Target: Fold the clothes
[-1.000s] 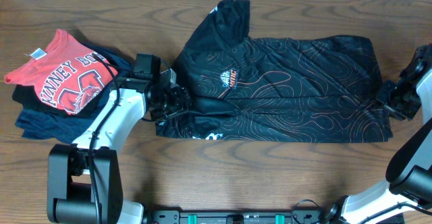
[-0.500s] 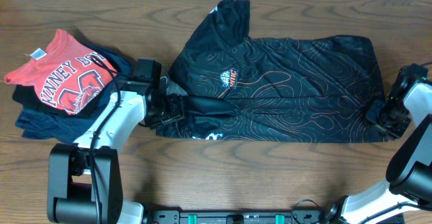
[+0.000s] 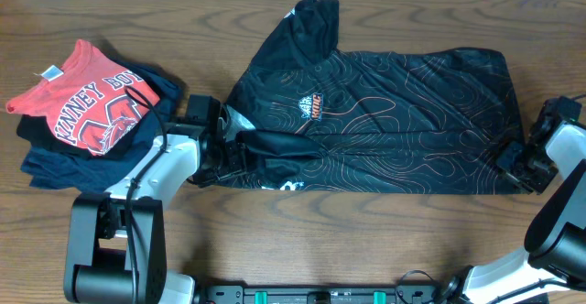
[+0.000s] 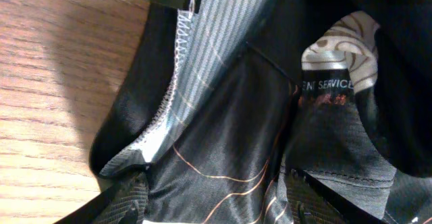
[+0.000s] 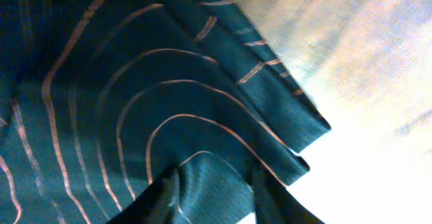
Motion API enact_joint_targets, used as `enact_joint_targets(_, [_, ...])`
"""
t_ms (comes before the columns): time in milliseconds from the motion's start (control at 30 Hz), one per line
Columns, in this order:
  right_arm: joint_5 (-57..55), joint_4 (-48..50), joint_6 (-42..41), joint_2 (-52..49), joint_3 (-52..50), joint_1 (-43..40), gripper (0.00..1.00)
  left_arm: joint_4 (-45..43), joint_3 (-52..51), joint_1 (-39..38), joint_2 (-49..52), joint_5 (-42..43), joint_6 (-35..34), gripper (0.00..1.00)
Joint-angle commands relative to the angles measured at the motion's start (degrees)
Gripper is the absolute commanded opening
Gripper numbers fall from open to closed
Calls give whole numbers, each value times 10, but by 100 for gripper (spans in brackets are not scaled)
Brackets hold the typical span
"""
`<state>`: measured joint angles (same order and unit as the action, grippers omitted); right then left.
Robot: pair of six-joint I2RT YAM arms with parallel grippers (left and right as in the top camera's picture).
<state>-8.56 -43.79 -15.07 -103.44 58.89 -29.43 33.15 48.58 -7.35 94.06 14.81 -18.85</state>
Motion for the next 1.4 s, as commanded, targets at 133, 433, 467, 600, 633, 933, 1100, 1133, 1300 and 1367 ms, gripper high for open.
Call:
enact_joint_targets(133, [-52,-26,-34,-4,-15,-23,24,-6,-37,-1,3,-53,3,68])
enact_joint_targets(433, [-97,-73,-87,-4,-15,-44,21,5,-60,-1,3,-85,-14,69])
enact_joint_targets(467, [-97,-74,-87,-4,-15,-45,21,14,-60,-1,3,-106,-28,69])
enact_joint_targets(600, [-97,-77,-87,-4,-15,-52,21,50,-60,1,3,-155,-55,68])
enact_joint_targets(633, [-97,-77,-87,-4,-15,-52,21,55,-60,2,3,-155,-55,69])
enact_joint_targets(933, [-84,-89,-93,-3,-15,-51,20,98,-60,3,-3,-155,-54,69])
enact_joint_targets(1100, [-29,-90,-57,20,1,-50,21,111,-38,3,-54,-155,-35,68])
enact_joint_targets(1133, [-16,-94,-50,28,10,-50,22,116,-30,3,-69,-155,-30,68])
enact_joint_targets(1300, [76,-123,7,76,97,-50,32,122,2,3,-167,-154,-24,76])
enact_joint_targets(1367, [139,-127,52,93,138,-47,39,120,16,3,-202,-147,-24,82])
